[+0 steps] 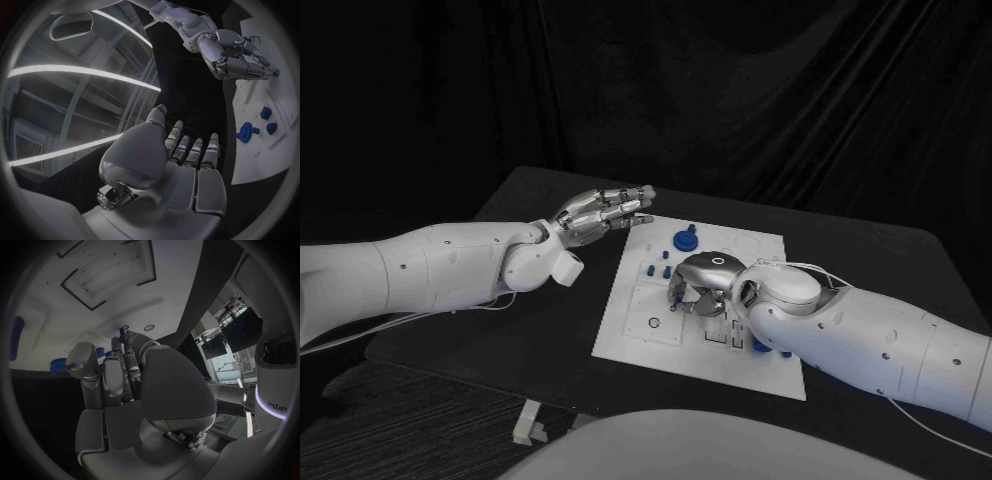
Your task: Assemble the parts on the task board
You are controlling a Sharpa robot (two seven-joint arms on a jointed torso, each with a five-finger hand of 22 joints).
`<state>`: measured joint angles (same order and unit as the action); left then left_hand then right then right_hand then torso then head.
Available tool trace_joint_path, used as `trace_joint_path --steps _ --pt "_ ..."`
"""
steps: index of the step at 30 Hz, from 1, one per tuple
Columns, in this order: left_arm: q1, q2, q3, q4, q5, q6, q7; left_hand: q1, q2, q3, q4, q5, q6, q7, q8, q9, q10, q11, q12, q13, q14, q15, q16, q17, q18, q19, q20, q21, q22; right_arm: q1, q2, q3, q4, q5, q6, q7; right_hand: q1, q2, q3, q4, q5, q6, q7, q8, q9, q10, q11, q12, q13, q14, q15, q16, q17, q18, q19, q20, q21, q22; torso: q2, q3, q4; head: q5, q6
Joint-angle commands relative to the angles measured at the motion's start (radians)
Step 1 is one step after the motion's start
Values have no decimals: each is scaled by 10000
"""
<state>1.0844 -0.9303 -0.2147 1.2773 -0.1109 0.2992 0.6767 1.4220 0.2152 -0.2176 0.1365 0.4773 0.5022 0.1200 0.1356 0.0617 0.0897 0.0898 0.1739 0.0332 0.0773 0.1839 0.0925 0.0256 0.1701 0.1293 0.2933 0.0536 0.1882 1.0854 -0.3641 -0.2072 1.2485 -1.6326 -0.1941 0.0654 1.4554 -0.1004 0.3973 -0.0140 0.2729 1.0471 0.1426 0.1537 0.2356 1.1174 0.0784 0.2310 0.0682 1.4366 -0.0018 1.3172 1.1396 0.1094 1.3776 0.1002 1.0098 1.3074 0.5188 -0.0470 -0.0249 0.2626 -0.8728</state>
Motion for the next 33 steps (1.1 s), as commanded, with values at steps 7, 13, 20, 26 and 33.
trace_joint_path --steps 7,13,20,26,33 --pt "-78 32 10 12 80 168 121 -19 67 24 36 38 -10 -15 29 -9 26 18 -5 -1 50 -6 39 1 -140 13 -1 22 -19 -71 56 1 -77 -68 164 -232 40 11 11 -18 -12 -73 -20 -41 12 98 8 3 10 49 5 -15 -41 -50 49 0 -12 1265 5 1 1 -9 2" --pt "-118 46 10 -11 80 183 93 -11 78 32 35 41 -10 -13 30 -9 24 20 -2 -1 49 -3 40 1 -142 12 -1 21 -23 -105 51 1 -50 -68 172 -225 44 17 16 -19 -5 -80 -18 -49 11 114 6 6 14 40 5 -29 -64 -51 49 0 -9 1266 -4 -4 -3 30 2" --pt "-156 62 10 -26 79 203 17 17 107 57 24 46 -63 -3 19 -18 2 32 -22 -6 33 8 29 -3 -152 -1 0 13 -46 -118 36 1 48 -68 168 -217 52 25 17 -24 3 -77 -19 -56 14 162 -2 20 27 30 1 -42 -81 -46 38 -1 -33 1258 -3 -1 2 38 2" --pt "-177 69 11 -33 79 212 -3 17 107 57 24 46 -63 -3 19 -18 2 32 -22 -6 33 8 29 -3 -152 -1 0 13 -46 -120 -11 1 171 -68 89 -186 57 27 15 -28 7 -67 -23 -56 18 198 -10 32 37 16 -3 -64 -115 -40 26 -3 -59 1251 -1 1 2 40 2" --pt "-190 78 11 -65 79 211 -8 40 127 77 13 52 -85 0 15 -23 -16 34 -31 -8 25 17 27 -4 -161 -4 1 9 -55 -120 -72 1 246 -68 -3 -160 93 63 39 -56 209 -36 -28 -74 31 249 -21 23 58 -1 -19 -83 -130 -37 12 -19 -52 1249 -3 -1 -2 66 2"
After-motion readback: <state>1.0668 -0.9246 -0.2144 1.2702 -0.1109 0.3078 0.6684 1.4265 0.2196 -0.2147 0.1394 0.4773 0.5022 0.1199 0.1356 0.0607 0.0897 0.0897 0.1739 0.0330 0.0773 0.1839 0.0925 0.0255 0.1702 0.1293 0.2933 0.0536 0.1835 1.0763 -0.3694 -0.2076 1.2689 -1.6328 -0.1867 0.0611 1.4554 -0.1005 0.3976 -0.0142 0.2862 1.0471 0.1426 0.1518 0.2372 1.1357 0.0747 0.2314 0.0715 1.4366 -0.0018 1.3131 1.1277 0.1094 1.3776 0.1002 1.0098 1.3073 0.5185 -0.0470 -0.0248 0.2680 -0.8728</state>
